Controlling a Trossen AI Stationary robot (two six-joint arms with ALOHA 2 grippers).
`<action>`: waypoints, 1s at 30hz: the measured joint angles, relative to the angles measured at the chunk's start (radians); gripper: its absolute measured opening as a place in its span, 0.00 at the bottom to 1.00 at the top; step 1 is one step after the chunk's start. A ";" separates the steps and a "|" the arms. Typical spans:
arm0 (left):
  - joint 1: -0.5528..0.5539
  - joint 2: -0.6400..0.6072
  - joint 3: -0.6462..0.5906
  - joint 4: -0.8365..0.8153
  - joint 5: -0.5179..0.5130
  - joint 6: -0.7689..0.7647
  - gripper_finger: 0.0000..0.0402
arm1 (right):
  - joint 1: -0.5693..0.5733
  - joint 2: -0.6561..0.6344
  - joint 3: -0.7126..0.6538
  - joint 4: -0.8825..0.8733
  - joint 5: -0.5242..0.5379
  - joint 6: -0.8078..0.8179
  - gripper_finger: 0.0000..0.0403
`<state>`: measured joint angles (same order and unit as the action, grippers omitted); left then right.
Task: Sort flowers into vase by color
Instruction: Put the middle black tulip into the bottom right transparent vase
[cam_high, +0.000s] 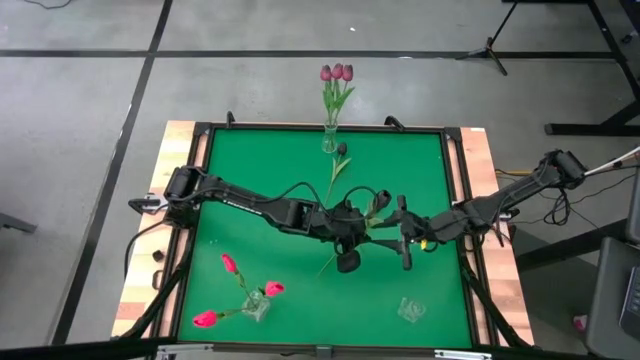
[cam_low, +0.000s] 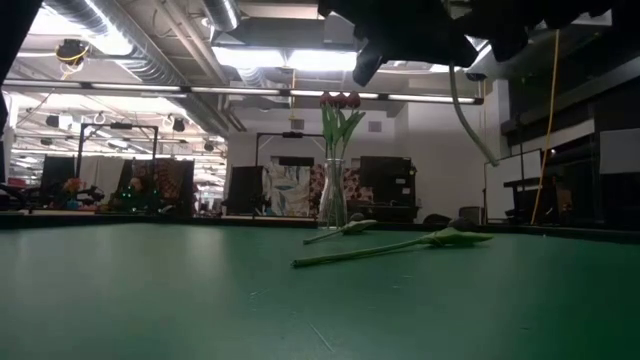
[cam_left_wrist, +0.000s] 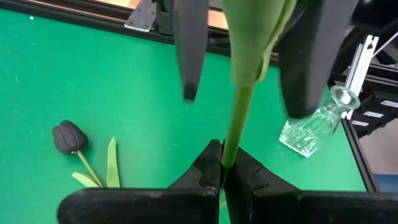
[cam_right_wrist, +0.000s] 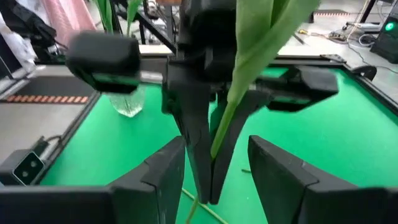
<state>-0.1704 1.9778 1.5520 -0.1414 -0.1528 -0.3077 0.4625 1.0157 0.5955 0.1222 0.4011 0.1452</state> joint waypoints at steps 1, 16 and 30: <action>-0.002 0.000 0.000 0.000 0.000 0.000 0.00 | -0.006 0.011 0.000 0.000 -0.001 0.000 0.44; -0.004 0.000 0.000 -0.012 0.002 0.003 0.00 | -0.125 0.057 0.000 0.063 -0.154 0.006 0.44; 0.001 0.000 0.000 -0.027 0.001 0.003 0.00 | -0.125 0.078 0.000 0.070 -0.170 0.006 0.21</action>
<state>-0.1696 1.9778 1.5520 -0.1680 -0.1516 -0.3042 0.3378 1.0934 0.5957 0.1921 0.2311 0.1507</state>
